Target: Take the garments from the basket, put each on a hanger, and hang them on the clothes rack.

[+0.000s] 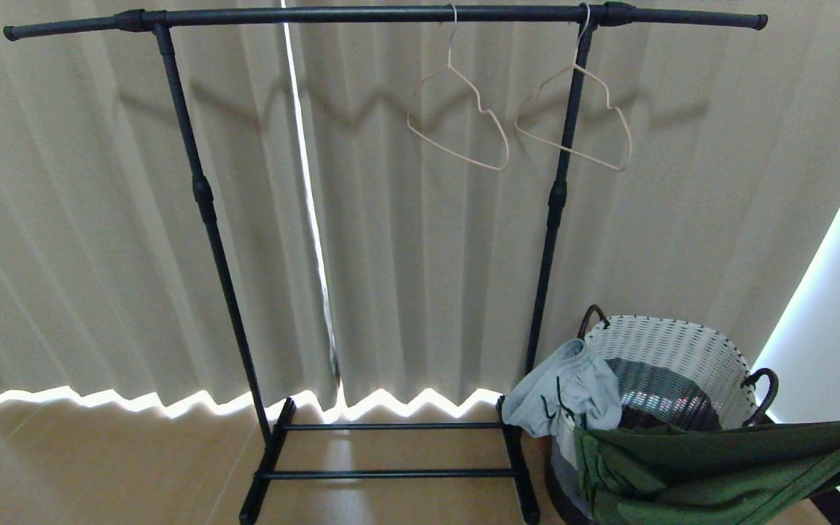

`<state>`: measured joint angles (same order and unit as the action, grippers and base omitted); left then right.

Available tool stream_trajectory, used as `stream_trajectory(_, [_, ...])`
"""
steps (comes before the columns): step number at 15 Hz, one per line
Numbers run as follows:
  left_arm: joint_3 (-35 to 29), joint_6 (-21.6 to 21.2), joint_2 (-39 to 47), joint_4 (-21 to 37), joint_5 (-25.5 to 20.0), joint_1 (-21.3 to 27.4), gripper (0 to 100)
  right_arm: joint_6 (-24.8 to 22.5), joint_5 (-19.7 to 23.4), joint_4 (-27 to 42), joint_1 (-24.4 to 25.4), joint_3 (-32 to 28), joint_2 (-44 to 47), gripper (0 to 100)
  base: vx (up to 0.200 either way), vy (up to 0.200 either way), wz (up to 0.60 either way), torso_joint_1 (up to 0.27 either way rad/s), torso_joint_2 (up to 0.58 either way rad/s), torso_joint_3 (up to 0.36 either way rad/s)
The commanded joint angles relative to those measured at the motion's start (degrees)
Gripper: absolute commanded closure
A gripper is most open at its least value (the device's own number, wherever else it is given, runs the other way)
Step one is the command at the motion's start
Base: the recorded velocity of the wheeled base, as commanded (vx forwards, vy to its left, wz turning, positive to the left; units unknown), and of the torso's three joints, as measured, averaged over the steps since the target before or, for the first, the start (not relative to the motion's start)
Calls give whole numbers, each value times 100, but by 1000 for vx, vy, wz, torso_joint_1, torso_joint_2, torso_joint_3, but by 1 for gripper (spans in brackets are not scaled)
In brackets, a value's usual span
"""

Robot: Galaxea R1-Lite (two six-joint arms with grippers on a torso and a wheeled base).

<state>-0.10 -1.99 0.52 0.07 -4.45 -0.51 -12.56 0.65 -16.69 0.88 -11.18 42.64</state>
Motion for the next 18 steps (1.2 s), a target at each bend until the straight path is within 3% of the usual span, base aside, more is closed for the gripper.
stream_trajectory(1, [1, 32, 0, -7, 14, -2, 0, -1, 6, -1, 0, -60, 86, 100, 0, 0, 0, 0, 0, 0])
stream_trajectory(5, [1, -118, 9, 1, -12, -2, 0, -10, 559, 34, 9, -253, 306, 100, 0, 0, 0, 0, 0, 0])
stream_trajectory(8, [1, -417, 0, -7, -109, -2, 0, -19, 595, 43, 158, -491, 605, 100, 0, 0, 0, 0, 0, 0])
stream_trajectory(9, [10, -408, 0, -253, -592, -2, 0, -19, 603, 60, 703, -737, 719, 100, 0, 0, 0, 0, 0, 0])
stream_trajectory(10, [10, -417, 0, -500, -724, -2, 0, -19, 603, 78, 1046, -895, 763, 100, 0, 0, 0, 0, 0, 0])
stream_trajectory(11, [-52, -425, 9, -570, -891, -2, 0, -19, 595, 78, 1239, -1000, 807, 100, 0, 0, 0, 0, 0, 0])
stream_trajectory(12, [-324, -434, 27, -561, -1339, 25, 0, -28, 595, 175, 1626, -1255, 912, 100, 0, 0, 0, 0, 0, 0])
stream_trajectory(13, [-324, -434, 27, -561, -1339, 25, 0, -28, 595, 175, 1626, -1255, 912, 100, 0, 0, 0, 0, 0, 0])
stream_trajectory(14, [-957, -425, 598, -561, -1884, 86, 0, -19, 612, 553, 2101, -1783, 1150, 100, 0, 0, 0, 0, 0, 0])
stream_trajectory(16, [-1388, -425, 1275, -579, -1902, 113, 0, -19, 612, 570, 2303, -2046, 1387, 100, 0, 0, 0, 0, 0, 0])
stream_trajectory(18, [-2144, -425, 2619, -596, -1902, 499, 0, -19, 612, 570, 2716, -2565, 1835, 100, 0, 0, 0, 0, 0, 0])
